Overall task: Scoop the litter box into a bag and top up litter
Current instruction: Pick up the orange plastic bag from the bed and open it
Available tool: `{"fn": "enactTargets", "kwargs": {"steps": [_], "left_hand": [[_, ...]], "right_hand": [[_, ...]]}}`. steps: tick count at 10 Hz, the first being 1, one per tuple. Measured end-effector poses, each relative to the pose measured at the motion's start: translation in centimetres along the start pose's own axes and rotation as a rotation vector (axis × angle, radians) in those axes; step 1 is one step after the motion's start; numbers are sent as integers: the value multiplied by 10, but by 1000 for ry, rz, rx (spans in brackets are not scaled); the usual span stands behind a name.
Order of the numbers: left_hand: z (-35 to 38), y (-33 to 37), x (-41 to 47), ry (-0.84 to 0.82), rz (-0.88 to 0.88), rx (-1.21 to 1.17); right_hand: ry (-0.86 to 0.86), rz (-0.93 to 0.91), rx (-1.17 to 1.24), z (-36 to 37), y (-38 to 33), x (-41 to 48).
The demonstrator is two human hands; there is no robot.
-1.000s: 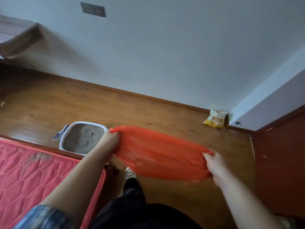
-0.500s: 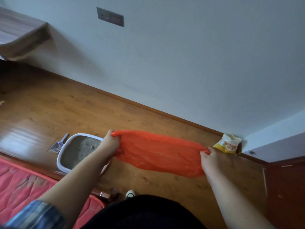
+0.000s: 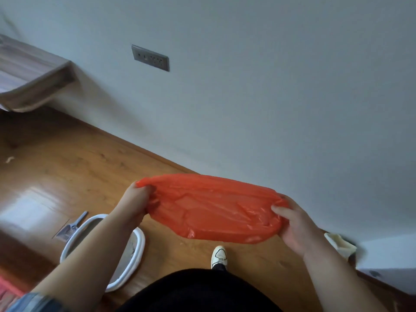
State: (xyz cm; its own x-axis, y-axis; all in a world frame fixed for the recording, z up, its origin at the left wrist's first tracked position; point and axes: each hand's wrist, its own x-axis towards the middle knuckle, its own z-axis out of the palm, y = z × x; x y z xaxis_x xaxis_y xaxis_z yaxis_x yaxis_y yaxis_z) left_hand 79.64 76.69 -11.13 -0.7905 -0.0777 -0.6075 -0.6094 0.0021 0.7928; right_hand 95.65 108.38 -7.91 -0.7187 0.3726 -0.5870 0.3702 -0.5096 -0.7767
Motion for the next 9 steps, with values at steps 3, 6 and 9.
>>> {"fn": "enactTargets", "kwargs": {"steps": [3,6,9], "left_hand": [[22,54,59,40,111,10],[-60,77,120,398,105,-161],[-190,138,187,551,156,-273]], "right_hand": [[-54,15,-191,68,-102,160],[-247,87,-477,232,-107,257],[-530,38,-733,468,-103,304]]}}
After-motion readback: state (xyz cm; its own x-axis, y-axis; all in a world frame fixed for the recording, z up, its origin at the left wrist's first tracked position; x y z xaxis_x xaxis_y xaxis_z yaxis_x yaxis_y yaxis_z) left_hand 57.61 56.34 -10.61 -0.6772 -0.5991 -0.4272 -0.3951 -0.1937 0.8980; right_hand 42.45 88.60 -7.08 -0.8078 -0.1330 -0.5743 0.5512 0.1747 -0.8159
